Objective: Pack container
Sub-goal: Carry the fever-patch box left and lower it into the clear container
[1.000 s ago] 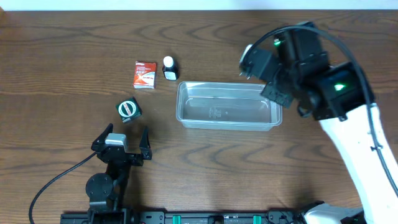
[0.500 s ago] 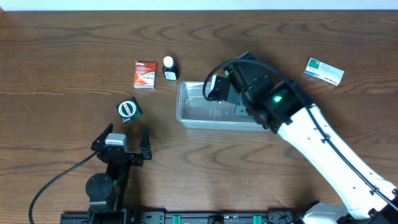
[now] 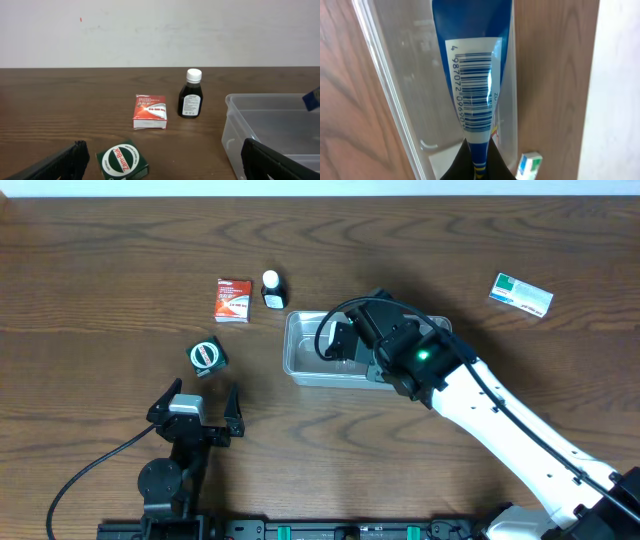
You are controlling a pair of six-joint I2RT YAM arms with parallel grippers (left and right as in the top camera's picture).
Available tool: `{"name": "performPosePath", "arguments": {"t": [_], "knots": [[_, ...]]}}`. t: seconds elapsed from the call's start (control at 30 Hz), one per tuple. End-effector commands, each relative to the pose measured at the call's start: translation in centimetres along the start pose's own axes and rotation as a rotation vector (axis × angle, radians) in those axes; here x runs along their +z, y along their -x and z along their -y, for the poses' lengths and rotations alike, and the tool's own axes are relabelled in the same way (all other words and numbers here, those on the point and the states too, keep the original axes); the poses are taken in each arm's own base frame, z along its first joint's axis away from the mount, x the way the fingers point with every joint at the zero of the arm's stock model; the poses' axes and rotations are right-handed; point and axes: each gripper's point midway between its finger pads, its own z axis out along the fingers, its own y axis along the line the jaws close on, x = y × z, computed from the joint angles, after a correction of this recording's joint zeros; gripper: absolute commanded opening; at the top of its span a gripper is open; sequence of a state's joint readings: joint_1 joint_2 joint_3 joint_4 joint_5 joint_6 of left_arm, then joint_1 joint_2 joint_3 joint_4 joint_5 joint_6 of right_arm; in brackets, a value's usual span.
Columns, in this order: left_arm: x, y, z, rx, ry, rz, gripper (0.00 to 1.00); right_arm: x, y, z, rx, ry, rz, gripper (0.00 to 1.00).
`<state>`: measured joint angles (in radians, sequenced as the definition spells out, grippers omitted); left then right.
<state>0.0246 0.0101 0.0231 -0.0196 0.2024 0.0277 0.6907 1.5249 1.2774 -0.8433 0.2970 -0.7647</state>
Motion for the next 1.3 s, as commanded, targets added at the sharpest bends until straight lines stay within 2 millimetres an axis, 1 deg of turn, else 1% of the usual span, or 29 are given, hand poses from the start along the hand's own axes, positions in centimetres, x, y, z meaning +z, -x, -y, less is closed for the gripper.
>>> {"name": "performPosePath", "arguments": {"t": [0.0, 0.2, 0.37, 0.53, 0.77, 0.93, 1.27], "knots": [[0.1, -1.6, -0.1, 0.006, 0.0, -0.045, 0.98, 0.5, 0.5, -0.9, -0.003, 0.026, 0.038, 0.01], [0.1, -1.6, -0.1, 0.006, 0.0, -0.045, 0.98, 1.6, 0.4, -1.5, -0.03, 0.052, 0.064, 0.01], [0.1, -1.6, -0.1, 0.006, 0.0, -0.045, 0.98, 2.5, -0.7, -1.5, -0.015, 0.074, 0.057, 0.01], [0.1, -1.6, -0.1, 0.006, 0.0, -0.045, 0.98, 2.8, -1.6, -1.0, -0.013, 0.092, 0.064, 0.01], [0.1, -1.6, -0.1, 0.006, 0.0, -0.045, 0.98, 3.0, -1.8, -1.0, -0.025, 0.146, 0.118, 0.01], [0.1, -1.6, -0.1, 0.006, 0.0, -0.045, 0.98, 3.7, -2.2, -1.1, -0.044, 0.167, 0.119, 0.01], [0.1, -1.6, -0.1, 0.006, 0.0, -0.045, 0.98, 6.1, -3.2, -1.4, -0.082, 0.202, 0.08, 0.01]]}}
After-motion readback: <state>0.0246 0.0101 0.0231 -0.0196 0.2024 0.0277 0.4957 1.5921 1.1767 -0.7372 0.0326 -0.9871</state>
